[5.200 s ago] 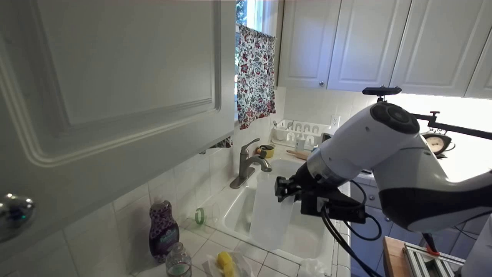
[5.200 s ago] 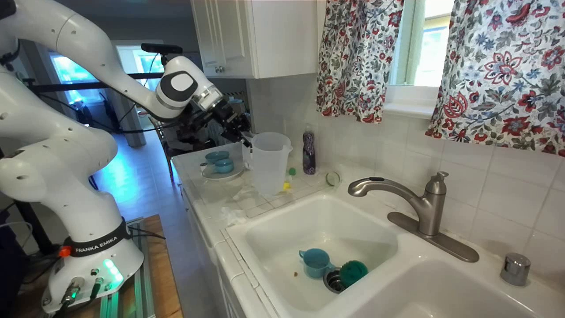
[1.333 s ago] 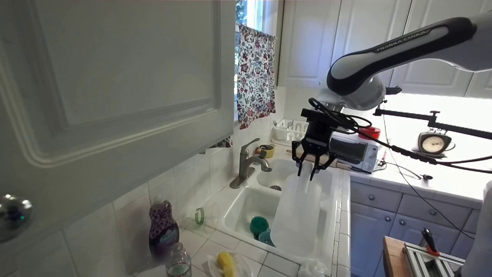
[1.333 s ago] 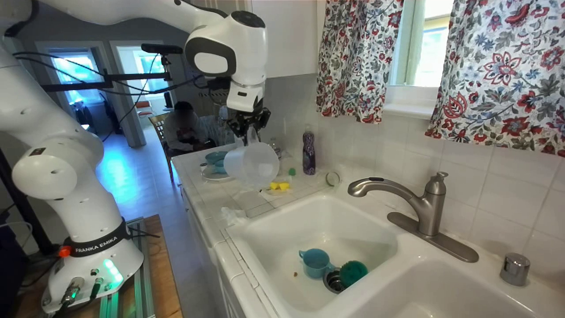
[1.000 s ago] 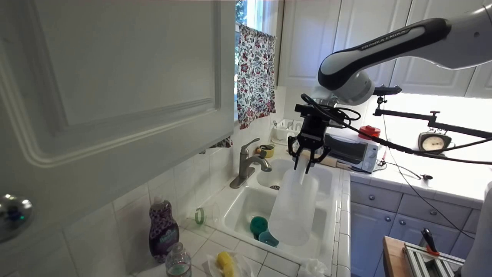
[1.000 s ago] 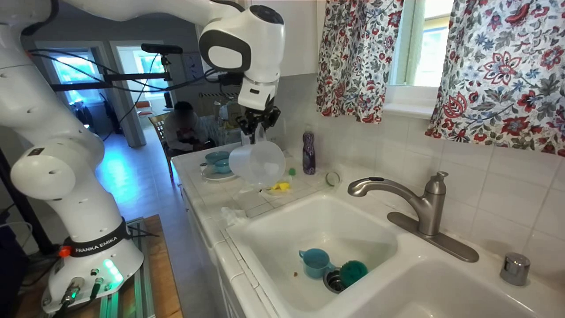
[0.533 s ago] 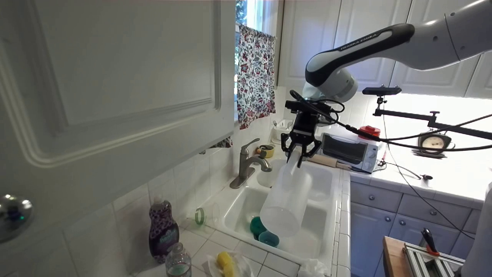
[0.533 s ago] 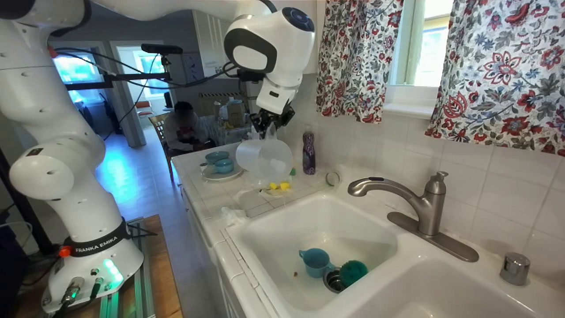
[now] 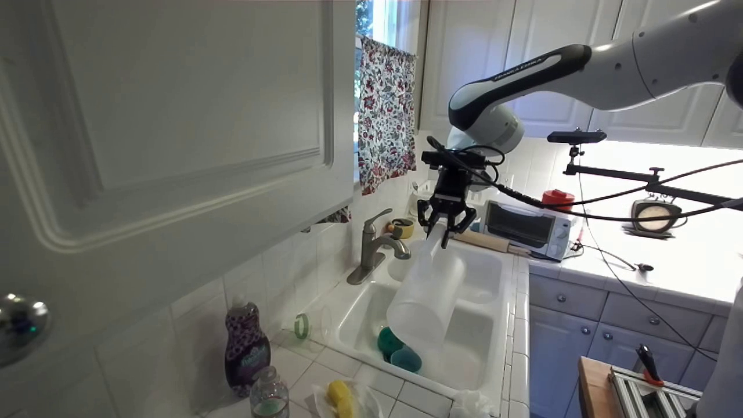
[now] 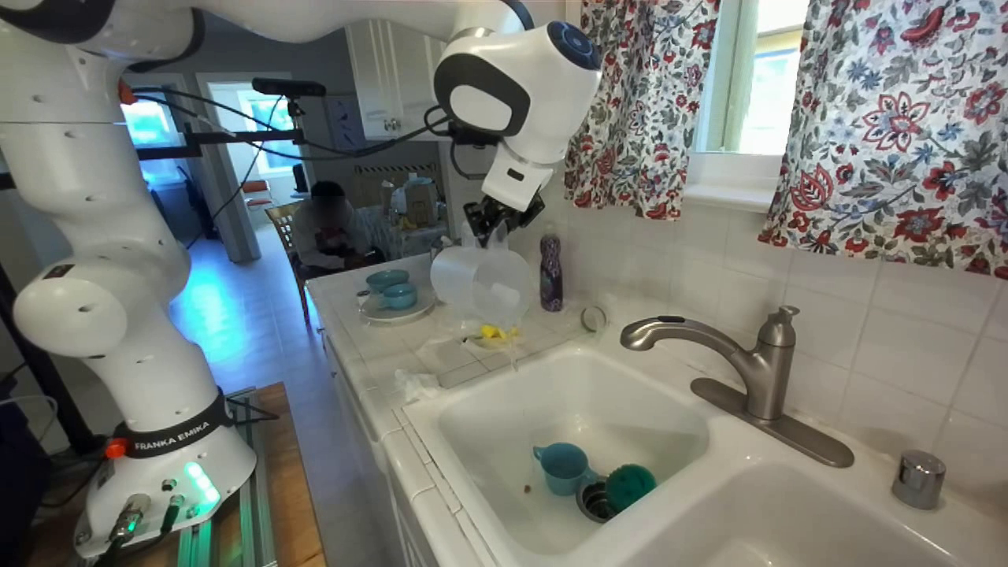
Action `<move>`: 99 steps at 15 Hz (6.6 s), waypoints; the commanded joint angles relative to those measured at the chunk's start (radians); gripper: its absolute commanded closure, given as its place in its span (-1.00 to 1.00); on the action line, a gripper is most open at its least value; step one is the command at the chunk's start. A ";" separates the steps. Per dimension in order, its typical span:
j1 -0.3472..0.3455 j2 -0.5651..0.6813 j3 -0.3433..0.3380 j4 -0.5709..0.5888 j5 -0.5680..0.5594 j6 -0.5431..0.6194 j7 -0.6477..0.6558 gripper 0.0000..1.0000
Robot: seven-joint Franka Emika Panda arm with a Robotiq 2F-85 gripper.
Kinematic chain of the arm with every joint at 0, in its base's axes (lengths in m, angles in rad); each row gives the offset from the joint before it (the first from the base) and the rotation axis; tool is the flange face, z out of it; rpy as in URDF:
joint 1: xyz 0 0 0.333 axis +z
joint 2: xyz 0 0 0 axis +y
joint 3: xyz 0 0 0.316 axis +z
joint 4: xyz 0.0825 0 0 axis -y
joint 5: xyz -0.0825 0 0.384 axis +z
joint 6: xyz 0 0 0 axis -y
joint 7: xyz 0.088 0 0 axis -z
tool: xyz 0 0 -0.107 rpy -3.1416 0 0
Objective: Pour the water in the jug into the sink
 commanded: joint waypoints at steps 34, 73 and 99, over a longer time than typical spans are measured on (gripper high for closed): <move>-0.071 0.232 -0.015 0.282 0.076 -0.357 -0.115 0.82; 0.147 -0.280 0.175 -0.404 -0.667 0.587 -0.125 0.82; 0.066 -0.453 0.468 -0.810 -0.790 1.258 -0.208 0.82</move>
